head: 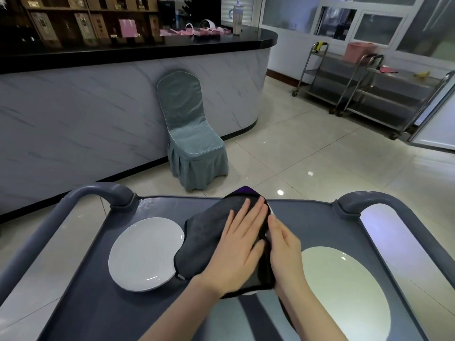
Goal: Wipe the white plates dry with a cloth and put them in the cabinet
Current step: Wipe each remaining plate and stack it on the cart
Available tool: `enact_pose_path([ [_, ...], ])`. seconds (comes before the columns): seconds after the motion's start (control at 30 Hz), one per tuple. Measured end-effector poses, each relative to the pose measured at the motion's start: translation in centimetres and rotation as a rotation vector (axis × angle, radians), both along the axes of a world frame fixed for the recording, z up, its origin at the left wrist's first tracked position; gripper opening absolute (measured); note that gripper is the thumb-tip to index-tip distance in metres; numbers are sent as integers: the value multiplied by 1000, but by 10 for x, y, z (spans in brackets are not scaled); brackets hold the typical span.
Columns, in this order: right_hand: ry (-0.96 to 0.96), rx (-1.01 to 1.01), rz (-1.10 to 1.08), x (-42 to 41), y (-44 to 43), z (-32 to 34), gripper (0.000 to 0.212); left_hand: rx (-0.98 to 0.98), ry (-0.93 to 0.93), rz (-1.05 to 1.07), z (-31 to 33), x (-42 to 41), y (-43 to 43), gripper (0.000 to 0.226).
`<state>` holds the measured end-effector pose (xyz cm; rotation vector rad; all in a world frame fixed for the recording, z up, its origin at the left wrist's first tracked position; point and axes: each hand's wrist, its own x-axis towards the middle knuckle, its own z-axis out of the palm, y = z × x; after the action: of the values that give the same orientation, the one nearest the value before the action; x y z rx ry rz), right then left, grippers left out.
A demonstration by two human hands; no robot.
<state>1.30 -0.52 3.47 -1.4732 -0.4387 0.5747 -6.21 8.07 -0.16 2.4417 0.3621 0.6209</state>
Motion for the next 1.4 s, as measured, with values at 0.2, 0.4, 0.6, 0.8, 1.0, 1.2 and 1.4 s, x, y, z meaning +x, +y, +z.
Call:
enact_pose_path([
  [0.2,111,6,-23,7,-19,8,38,-387,-86,124,6,-7,30,57],
  [0.4,230,0,30,30,-37,16,40,-362,-39,90,-16,-30,23,64],
  [0.6,213,-30,110,24,-25,15,28,-23,-9,21,3,-7,28,64],
  [0.8,264,-25,-14,38,-20,24,31,-250,-116,99,-16,-19,36,64],
  [1.0,416,142,-218,47,-4,29,30,-475,-146,233,-59,-28,-15,71],
  [1.2,386,238,-432,22,9,23,24,-427,-162,201,-52,-23,-25,64],
  [1.4,232,256,-437,13,21,32,28,-568,-173,228,-39,-24,-14,58],
])
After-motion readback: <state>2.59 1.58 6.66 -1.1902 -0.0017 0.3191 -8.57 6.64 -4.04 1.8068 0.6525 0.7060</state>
